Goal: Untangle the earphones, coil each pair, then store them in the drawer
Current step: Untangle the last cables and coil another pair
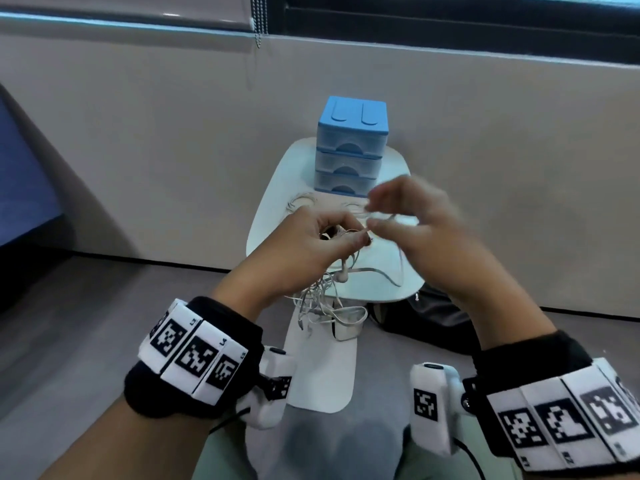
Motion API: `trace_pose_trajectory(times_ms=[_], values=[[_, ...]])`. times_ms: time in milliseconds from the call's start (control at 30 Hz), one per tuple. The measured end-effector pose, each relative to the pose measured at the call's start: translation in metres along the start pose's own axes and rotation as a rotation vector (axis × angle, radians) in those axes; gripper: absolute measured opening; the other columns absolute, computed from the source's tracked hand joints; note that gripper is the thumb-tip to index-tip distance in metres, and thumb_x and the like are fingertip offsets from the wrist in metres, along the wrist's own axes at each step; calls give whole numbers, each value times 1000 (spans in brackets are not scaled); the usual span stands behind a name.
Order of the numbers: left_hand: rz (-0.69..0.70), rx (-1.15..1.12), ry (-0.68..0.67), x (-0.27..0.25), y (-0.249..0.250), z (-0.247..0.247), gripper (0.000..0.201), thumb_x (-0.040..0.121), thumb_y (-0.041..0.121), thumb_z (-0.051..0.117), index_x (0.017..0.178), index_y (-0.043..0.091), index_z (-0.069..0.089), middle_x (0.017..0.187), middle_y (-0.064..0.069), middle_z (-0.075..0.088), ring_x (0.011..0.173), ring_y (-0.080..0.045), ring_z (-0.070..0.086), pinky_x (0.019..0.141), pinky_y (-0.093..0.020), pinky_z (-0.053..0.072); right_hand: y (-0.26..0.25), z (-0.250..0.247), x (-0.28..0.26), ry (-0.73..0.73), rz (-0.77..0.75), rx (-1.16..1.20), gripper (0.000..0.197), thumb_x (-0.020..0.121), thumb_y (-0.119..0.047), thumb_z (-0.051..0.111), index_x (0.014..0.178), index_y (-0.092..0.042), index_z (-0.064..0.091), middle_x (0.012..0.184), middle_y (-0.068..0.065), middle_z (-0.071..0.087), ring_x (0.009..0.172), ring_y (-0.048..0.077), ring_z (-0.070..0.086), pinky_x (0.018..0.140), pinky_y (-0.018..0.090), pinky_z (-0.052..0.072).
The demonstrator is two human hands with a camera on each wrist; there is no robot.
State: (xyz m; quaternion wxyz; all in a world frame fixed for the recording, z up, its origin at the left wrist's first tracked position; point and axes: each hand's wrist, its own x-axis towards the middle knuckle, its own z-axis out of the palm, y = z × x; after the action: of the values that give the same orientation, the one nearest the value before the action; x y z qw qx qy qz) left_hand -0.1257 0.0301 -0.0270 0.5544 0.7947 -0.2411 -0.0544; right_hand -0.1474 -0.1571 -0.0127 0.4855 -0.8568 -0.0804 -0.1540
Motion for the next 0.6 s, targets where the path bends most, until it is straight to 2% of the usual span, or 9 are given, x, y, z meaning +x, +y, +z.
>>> trace_pose_trajectory(times_ms=[67,100,200,267,333,400,467,533,600], values=[[22,27,-11,1,5,-4,17,97,30,69,91,15,75,75,-6,59,66,-9,50,61,-19,41,0,2,-1,-178,57,-57,18,86,-40,69,97,-26,70,86,-1,75,87,18,71,87,51,56],[19,43,-20,2,6,-6,18,96,31,70,91,16,76,76,-7,62,69,-8,53,63,-20,42,-2,1,-3,-201,48,-88,13,93,-38,67,93,-25,71,77,-2,73,76,16,69,79,50,57],[-46,107,-72,-1,2,-11,15,93,34,74,91,19,76,73,1,66,69,-7,58,67,-23,45,-5,-6,-6,-153,-10,-189,24,98,-31,67,79,-18,71,55,-10,55,52,6,46,54,27,42],[-80,101,-126,-4,-4,-10,11,92,29,76,93,18,76,72,5,63,66,-7,55,65,-20,43,-6,-9,-7,-85,-43,-165,26,98,-29,68,75,-15,70,48,-15,48,48,5,39,49,15,30],[-101,90,-166,-7,-9,-9,8,92,26,77,96,19,77,74,4,60,68,-9,53,65,-23,42,-3,-13,-5,67,-50,-101,26,99,-27,67,76,-14,67,48,-14,48,47,6,39,48,17,29],[-124,67,-168,-10,-13,-8,6,93,26,75,97,21,78,73,6,61,69,-11,51,65,-25,41,4,-20,-4,263,-31,-82,26,99,-28,64,78,-15,66,53,-8,50,50,7,40,52,28,32],[-129,20,-139,-10,-16,-9,7,95,21,73,99,18,78,69,10,59,64,-8,47,60,-22,38,12,-30,-5,372,13,-111,21,98,-26,64,79,-15,67,57,-7,53,53,9,44,56,30,34],[-125,-57,-96,-8,-15,-10,8,96,13,71,101,10,76,66,9,53,59,-5,44,56,-19,37,23,-40,-6,381,107,-209,10,95,-23,64,88,-18,69,62,-7,58,57,8,50,60,28,36],[-120,-135,-51,-6,-12,-11,9,95,9,70,102,7,75,69,3,54,57,-5,44,53,-18,38,30,-43,-13,305,242,-336,11,95,-25,63,103,-23,71,82,-8,64,75,14,59,70,29,41]])
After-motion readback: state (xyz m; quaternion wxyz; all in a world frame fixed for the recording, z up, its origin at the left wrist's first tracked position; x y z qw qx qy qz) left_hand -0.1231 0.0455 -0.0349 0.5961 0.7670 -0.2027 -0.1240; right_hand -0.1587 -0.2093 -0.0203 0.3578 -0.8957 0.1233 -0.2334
